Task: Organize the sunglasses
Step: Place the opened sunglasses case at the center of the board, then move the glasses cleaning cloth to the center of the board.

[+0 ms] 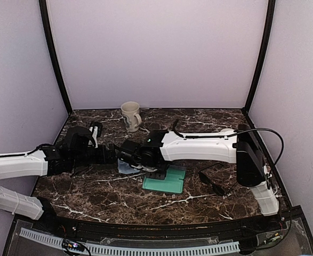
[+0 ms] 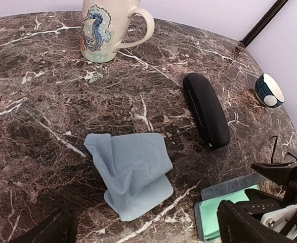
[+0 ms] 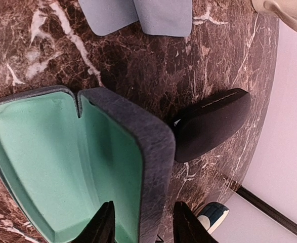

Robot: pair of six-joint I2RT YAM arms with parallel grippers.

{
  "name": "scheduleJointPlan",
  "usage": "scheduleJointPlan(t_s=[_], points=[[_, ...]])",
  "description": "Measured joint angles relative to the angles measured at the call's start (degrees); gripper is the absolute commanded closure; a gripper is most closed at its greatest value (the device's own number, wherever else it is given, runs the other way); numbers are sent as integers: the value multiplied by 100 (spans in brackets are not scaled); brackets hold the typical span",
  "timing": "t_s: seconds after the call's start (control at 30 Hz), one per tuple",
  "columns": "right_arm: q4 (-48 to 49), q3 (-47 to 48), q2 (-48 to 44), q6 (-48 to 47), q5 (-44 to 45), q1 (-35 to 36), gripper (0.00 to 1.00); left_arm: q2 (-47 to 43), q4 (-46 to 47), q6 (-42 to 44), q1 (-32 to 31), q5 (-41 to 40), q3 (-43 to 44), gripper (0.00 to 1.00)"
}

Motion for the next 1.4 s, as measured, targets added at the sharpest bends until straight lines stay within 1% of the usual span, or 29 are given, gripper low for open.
scheduleJointPlan(t_s=[0.13,0.23,0.3,0.37,0.47,0.53,0.7,0.77,0.8,0.97,1.13,1.4], points=[[122,-208,-116,28,-31,9,46,83,2,26,2,31,0,1],[297,-498,-337,120,-63,13,32,125,9,70,2,42,0,1],[516,-802,-643,140,-142,13,24,190,26,109,2,50,0,1],[817,-1196,-1097,192,-302,13,20,291,28,144,2,57,0,3],[1338,-1823,-1919,317,-662,-37,19,501,26,208,2,92,9,8],[1703,-2288,-2557,435,-960,-114,19,643,13,286,2,122,48,14],[2483,-3281,-3799,874,-1541,-581,21,1226,-35,562,0,330,496,37],[2761,-3674,-4186,1067,-1757,-798,21,1405,-35,640,-15,439,647,43],[2859,-3834,-4332,1152,-1853,-887,22,1488,-35,680,-39,468,710,45],[3281,-4393,-4774,1478,-2214,-1086,22,2024,-94,863,-197,616,1080,50],[3510,-4588,-4913,1637,-2417,-1143,22,2680,-286,1038,-345,654,1453,51],[3624,-4887,-4920,1735,-2494,-1193,23,3303,-619,1281,-472,634,1928,51]])
